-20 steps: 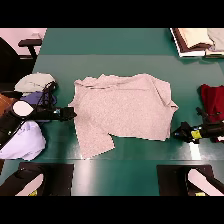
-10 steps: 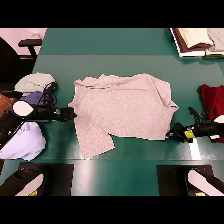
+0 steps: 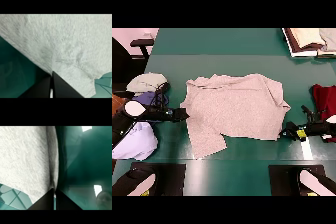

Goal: Fold the shirts.

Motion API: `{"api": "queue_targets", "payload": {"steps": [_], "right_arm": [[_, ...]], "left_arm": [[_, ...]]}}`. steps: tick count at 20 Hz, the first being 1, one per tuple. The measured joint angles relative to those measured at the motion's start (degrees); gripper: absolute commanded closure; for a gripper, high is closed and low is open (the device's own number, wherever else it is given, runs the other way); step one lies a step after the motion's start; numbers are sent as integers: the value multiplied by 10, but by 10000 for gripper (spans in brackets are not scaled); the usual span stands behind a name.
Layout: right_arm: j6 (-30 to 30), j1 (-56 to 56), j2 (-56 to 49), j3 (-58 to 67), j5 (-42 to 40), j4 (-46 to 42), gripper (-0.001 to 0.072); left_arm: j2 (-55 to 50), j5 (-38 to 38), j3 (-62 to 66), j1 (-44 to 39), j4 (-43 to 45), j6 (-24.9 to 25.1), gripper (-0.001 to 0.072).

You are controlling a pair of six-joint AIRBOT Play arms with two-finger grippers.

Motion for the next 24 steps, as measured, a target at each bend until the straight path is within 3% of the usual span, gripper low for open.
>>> {"api": "queue_targets", "payload": {"steps": [5,10,18,24], "right_arm": [[0,0,-5,0,6,-3,698],[0,0,76,49,44,-5,699],[24,0,203,409,80,-12,699],[50,0,219,695,64,-104,699]], "left_arm": [[2,-11,2,0,0,0,688],[37,-38,70,2,9,0,688],[98,-102,476,6,63,0,688],[108,-104,775,6,119,-21,689]]}}
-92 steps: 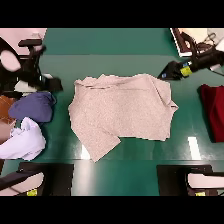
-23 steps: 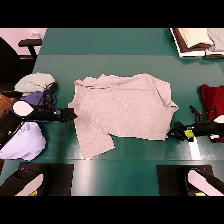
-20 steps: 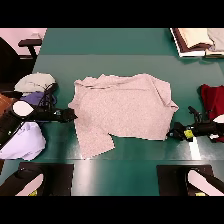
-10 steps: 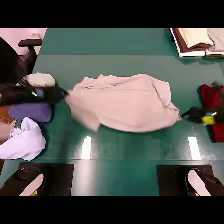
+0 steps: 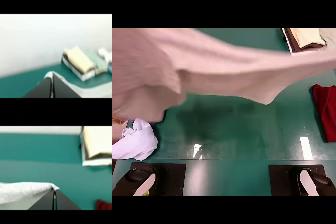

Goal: Fold the shirts.

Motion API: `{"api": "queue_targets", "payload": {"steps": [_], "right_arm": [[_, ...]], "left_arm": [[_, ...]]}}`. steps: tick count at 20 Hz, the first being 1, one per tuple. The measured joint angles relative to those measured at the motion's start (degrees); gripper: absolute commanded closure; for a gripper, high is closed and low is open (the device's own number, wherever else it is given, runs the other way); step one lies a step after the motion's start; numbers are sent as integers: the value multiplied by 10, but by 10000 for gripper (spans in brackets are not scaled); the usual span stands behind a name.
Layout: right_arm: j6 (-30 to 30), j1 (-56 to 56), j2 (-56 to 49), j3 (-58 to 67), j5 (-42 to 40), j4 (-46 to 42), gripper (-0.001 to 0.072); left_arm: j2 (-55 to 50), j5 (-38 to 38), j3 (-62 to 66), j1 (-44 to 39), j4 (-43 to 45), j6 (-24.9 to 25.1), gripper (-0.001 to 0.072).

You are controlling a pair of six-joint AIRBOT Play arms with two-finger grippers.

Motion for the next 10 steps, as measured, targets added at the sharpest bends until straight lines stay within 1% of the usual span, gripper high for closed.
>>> {"api": "queue_targets", "payload": {"steps": [2,5,7,10], "right_arm": [[9,0,-3,65,0,-35,699],[18,-1,-39,151,32,-59,699],[24,-1,-76,184,62,-62,699],[34,0,-135,169,101,-42,699]], "left_arm": [[0,5,51,0,24,-17,689],[0,-3,54,0,62,-45,688],[-4,-22,8,0,80,-59,688],[-28,-43,-98,0,93,-68,688]]}}
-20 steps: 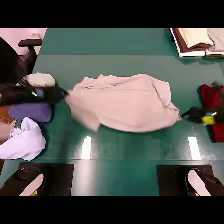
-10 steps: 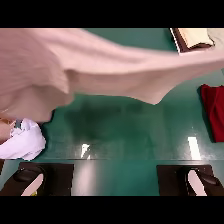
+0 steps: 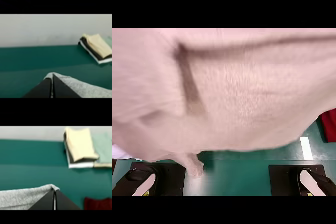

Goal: Fold the shirts.

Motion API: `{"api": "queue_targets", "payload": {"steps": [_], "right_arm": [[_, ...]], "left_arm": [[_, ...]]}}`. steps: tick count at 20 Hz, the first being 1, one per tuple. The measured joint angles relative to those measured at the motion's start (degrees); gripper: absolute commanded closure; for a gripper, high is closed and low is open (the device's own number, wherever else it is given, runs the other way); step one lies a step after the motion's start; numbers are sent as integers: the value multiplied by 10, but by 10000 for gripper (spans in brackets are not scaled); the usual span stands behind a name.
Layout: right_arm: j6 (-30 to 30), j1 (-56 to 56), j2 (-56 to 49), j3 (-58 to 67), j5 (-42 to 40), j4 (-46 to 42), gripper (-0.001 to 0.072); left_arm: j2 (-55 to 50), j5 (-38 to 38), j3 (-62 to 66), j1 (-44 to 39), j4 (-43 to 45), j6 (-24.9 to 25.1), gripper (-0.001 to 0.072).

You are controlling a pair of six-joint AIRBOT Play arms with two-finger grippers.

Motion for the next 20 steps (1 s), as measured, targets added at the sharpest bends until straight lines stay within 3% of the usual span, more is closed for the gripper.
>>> {"api": "queue_targets", "payload": {"steps": [4,8,15,20], "right_arm": [[8,30,-94,-95,29,14,699],[10,62,-215,-181,15,19,699],[10,76,-420,-113,-54,25,699],[-12,77,-462,-64,-42,28,699]], "left_arm": [[-74,9,-174,0,8,-5,688],[-186,68,-283,0,9,-5,688],[-352,206,-241,9,-3,-1,689],[-389,186,-203,51,-61,55,688]]}}
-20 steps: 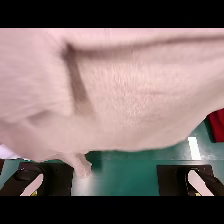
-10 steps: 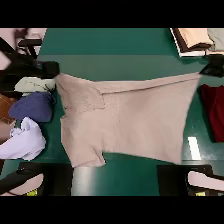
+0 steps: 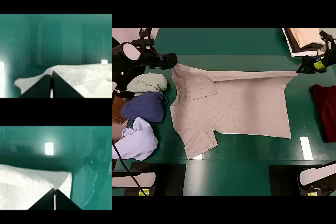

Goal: Fold the shirts.

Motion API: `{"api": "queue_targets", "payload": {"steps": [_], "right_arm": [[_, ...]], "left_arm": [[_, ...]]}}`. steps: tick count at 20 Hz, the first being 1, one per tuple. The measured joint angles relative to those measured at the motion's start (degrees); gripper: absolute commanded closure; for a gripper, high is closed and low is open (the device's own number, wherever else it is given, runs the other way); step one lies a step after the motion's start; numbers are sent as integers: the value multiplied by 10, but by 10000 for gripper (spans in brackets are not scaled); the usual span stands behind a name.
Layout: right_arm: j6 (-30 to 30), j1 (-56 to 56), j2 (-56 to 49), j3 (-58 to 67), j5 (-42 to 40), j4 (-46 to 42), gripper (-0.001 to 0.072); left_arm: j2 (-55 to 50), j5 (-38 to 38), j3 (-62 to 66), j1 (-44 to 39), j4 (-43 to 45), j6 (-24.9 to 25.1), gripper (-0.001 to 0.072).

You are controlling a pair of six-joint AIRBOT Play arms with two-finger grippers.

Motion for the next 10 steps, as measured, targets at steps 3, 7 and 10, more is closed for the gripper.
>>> {"api": "queue_targets", "payload": {"steps": [3,7,10], "right_arm": [[-8,1,6,-38,10,0,698],[-12,1,14,-116,15,5,697],[-17,1,16,-163,15,32,654]], "left_arm": [[-6,-56,-20,10,-21,55,687],[-8,-83,-80,16,-29,90,687],[-9,-89,-110,17,-31,98,296]]}}
